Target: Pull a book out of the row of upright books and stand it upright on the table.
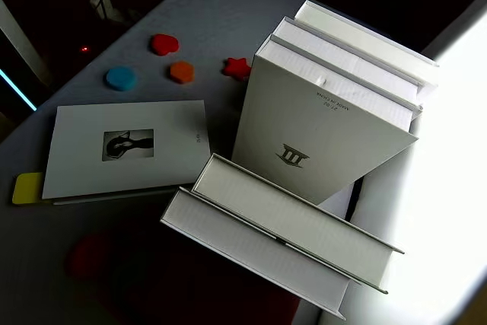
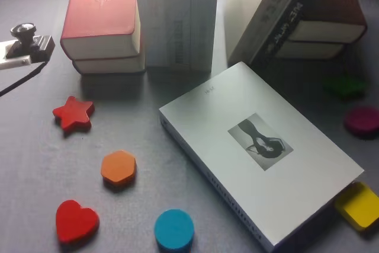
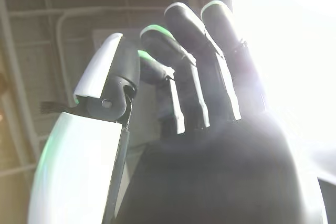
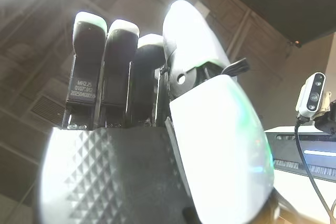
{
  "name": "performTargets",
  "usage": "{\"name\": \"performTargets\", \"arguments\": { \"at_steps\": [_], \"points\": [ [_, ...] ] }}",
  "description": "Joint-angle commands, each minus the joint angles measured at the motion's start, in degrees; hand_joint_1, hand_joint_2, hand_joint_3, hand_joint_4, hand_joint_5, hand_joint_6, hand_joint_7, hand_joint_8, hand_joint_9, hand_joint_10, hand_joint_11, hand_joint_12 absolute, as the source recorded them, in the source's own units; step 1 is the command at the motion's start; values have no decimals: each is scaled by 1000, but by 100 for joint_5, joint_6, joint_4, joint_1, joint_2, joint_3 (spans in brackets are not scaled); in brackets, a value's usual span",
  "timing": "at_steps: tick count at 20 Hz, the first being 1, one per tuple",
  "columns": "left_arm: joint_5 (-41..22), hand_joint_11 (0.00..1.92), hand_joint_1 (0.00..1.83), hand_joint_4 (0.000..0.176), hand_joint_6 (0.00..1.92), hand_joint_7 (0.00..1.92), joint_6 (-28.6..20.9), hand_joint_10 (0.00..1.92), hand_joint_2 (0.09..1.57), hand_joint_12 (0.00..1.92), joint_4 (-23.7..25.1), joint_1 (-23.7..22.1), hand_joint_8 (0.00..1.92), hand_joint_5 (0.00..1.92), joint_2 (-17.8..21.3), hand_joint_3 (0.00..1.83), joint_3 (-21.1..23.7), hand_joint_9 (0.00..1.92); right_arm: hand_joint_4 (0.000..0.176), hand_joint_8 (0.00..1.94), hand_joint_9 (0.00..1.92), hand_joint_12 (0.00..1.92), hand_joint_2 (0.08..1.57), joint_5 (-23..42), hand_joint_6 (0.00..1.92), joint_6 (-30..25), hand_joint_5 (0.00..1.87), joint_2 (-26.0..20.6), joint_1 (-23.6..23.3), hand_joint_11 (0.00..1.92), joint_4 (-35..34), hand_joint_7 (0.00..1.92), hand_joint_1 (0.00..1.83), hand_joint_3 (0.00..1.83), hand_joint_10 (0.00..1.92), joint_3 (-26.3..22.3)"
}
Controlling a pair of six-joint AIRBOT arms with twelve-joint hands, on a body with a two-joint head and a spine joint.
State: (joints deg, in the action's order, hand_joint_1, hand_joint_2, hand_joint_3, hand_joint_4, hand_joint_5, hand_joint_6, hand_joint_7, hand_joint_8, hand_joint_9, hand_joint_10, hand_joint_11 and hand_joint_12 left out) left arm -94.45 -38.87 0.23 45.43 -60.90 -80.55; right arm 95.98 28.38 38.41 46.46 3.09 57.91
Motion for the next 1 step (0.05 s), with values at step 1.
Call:
{"name": "performTargets", "arguments": {
  "at_steps": [1],
  "points": [
    [-494, 310, 1026, 29, 1741, 615, -48, 1445, 1369, 1723, -216, -21, 1596, 498, -4, 7, 21, 531, 56, 1941, 708, 1921, 1171, 507, 1921, -23, 576, -20, -37, 614, -226, 779, 1302, 0, 1890, -14]
  ]
}}
